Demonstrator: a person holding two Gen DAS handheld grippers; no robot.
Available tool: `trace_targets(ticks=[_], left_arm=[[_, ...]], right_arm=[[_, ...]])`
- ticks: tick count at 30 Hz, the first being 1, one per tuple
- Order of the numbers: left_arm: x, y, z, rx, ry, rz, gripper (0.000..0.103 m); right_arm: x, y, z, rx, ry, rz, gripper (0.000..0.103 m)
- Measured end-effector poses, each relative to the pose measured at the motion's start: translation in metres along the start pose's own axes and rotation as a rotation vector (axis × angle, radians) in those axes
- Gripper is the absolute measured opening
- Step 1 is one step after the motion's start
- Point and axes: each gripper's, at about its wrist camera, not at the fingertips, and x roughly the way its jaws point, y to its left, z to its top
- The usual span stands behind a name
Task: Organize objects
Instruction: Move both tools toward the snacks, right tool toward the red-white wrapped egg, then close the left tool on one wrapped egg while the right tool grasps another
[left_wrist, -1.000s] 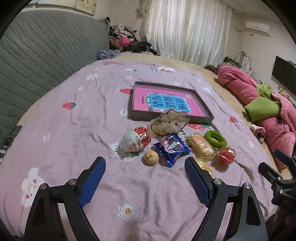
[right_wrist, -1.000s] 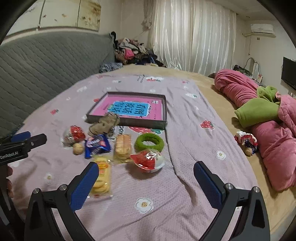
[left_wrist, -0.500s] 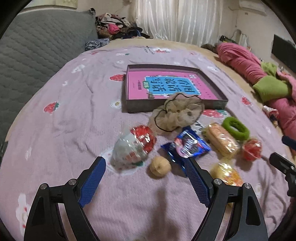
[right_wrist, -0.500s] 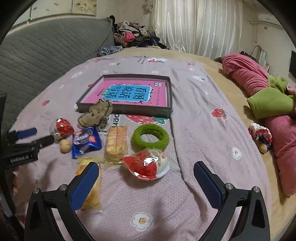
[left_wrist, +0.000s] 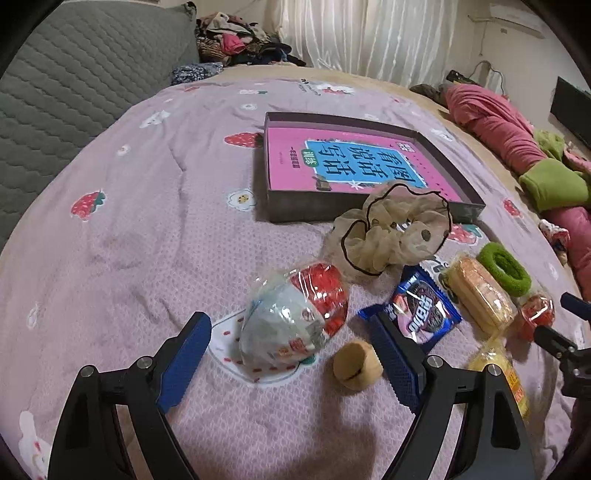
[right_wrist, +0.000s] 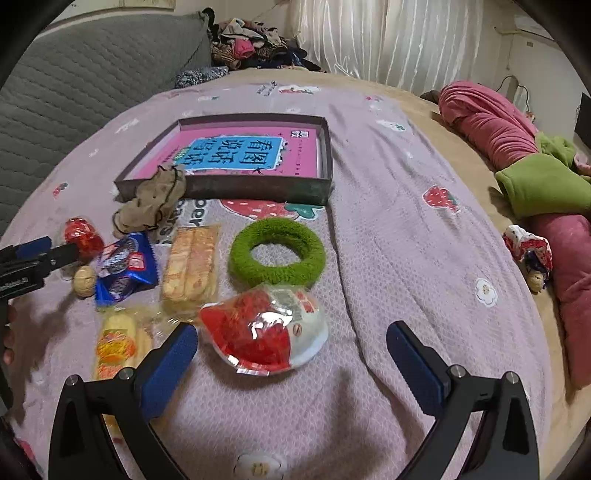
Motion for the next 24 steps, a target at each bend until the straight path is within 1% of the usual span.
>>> trace_targets(ticks=[2, 5, 7, 8, 9, 10, 11, 12, 14, 16, 18, 21, 24], left_arm=[[0.007, -0.002, 0.003, 0.008, 0.008, -0.006, 0.088], [0.013, -0.005, 0.006, 0.019, 0.006, 0.000, 0.088], [0.015, -0.005, 0.008, 0.025, 0.001, 0.005, 0.088], [0.017, -0.004, 0.008, 0.026, -0.002, 0.013, 0.088], [0.017, -0.004, 0.008, 0.025, -0.004, 0.020, 0.088], [0.018, -0.004, 0.008, 0.025, -0.004, 0.027, 0.086], [0.019, -0.003, 0.008, 0.022, -0.005, 0.032, 0.081], [0.020, -0.002, 0.007, 0.022, -0.003, 0.031, 0.077], [0.021, 0.001, 0.006, 0.011, 0.002, 0.016, 0.062], [0.022, 0.001, 0.005, 0.008, 0.004, 0.012, 0.062], [0.021, -0.002, 0.004, 0.024, -0.003, 0.027, 0.062], [0.016, -0.006, 0.001, 0.036, -0.021, 0.037, 0.062], [0.010, -0.011, -0.001, 0.051, -0.041, 0.055, 0.062]], right_arm=[[0.008, 0.000, 0.002, 0.004, 0.010, 0.006, 0.103], [0.018, 0.000, 0.002, 0.000, 0.026, -0.014, 0.103], [0.021, -0.001, 0.001, -0.002, 0.017, -0.021, 0.102], [0.022, 0.000, 0.001, -0.008, 0.013, -0.020, 0.095], [0.022, 0.000, 0.001, -0.010, 0.009, -0.021, 0.085], [0.023, 0.001, 0.002, -0.012, 0.007, -0.019, 0.081], [0.023, 0.001, 0.002, -0.009, 0.002, -0.013, 0.071], [0.023, 0.002, 0.002, -0.009, 0.002, -0.010, 0.071], [0.023, 0.003, 0.001, -0.018, -0.001, -0.015, 0.071], [0.021, 0.004, 0.000, -0.024, -0.006, -0.009, 0.071], [0.019, 0.002, -0.001, -0.018, -0.016, 0.012, 0.070], [0.014, 0.002, -0.002, -0.010, -0.025, 0.039, 0.070], [0.008, 0.003, -0.002, -0.015, -0.035, 0.047, 0.070]])
